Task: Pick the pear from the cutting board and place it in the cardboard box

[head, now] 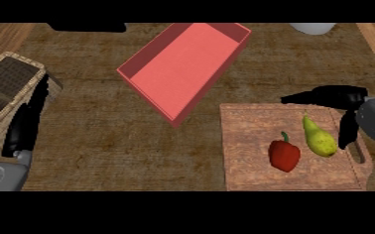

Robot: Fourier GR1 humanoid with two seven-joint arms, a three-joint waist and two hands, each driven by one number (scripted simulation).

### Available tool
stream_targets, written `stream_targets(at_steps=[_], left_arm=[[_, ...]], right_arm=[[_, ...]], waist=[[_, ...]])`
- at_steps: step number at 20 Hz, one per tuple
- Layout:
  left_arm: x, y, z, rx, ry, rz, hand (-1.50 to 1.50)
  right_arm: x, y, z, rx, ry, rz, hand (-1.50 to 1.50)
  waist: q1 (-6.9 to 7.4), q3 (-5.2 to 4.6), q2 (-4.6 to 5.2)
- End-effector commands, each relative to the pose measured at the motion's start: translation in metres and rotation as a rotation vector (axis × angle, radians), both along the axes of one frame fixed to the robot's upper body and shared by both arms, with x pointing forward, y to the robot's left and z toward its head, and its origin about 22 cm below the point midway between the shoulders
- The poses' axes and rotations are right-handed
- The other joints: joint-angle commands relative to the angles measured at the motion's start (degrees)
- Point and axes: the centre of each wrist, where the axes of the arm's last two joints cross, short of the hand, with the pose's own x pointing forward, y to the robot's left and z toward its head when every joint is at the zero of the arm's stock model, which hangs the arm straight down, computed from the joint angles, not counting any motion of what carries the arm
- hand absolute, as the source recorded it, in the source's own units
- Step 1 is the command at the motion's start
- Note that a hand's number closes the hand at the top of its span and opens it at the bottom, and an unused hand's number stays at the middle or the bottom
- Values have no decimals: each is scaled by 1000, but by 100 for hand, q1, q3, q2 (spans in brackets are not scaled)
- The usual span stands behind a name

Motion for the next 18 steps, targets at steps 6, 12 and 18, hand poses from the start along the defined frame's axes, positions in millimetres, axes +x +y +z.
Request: stream_targets(at_steps=[6, 12, 18], left_arm=[[-3, -8, 0, -7, 3, -3, 0], [-2, 7, 11, 2, -7, 25, 0], [-12, 13, 10, 0, 12, 25, 0]], right_arm=[[4, 0, 12, 202, 173, 95, -150], [10, 28, 11, 148, 195, 122, -150], [-10, 14, -3, 14, 192, 113, -150]], waist=[[-82, -5, -41], [-65, -8, -32], [-117, -6, -51]])
